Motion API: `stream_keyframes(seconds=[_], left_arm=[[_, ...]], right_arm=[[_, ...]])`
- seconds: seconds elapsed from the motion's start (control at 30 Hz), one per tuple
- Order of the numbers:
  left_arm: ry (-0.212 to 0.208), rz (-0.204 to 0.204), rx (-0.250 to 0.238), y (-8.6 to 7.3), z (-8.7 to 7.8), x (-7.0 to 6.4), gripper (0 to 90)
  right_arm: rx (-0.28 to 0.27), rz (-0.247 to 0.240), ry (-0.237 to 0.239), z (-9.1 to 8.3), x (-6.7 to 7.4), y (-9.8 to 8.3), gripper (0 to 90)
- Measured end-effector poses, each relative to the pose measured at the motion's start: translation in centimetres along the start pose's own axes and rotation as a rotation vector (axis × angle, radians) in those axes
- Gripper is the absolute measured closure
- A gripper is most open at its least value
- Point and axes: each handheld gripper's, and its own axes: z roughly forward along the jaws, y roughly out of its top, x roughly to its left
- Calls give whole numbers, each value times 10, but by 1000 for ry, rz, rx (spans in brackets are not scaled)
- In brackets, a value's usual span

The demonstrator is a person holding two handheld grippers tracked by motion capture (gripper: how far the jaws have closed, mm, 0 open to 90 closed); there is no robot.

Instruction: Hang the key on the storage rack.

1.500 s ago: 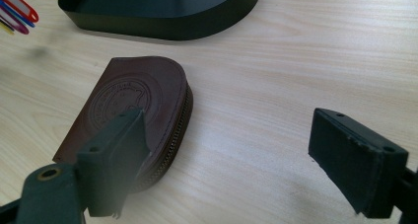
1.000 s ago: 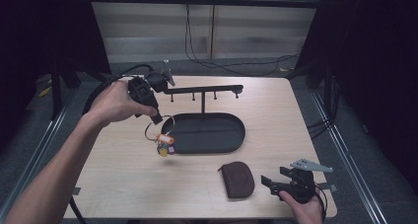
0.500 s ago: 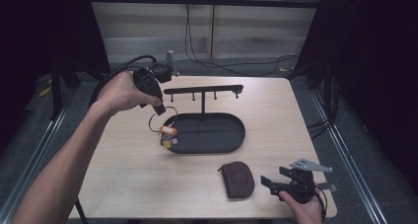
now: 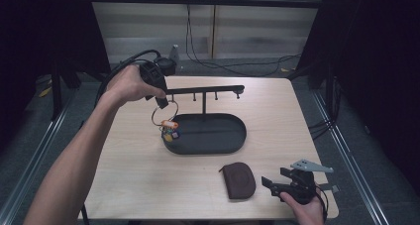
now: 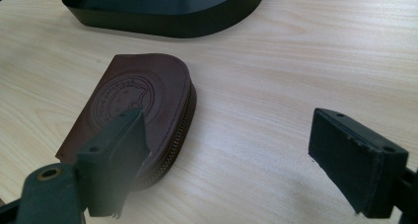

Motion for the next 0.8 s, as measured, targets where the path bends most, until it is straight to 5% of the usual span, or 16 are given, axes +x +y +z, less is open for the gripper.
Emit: stream_keyframes(seconds=[0.5,0.8], left_arm=[[31,-68,-4,14,15,26,879],[58,-109,-12,19,22,28,876]], right_arm=[[-7,8,7,0,-1,0,147],[-3,4,7,1,-1,0,147]])
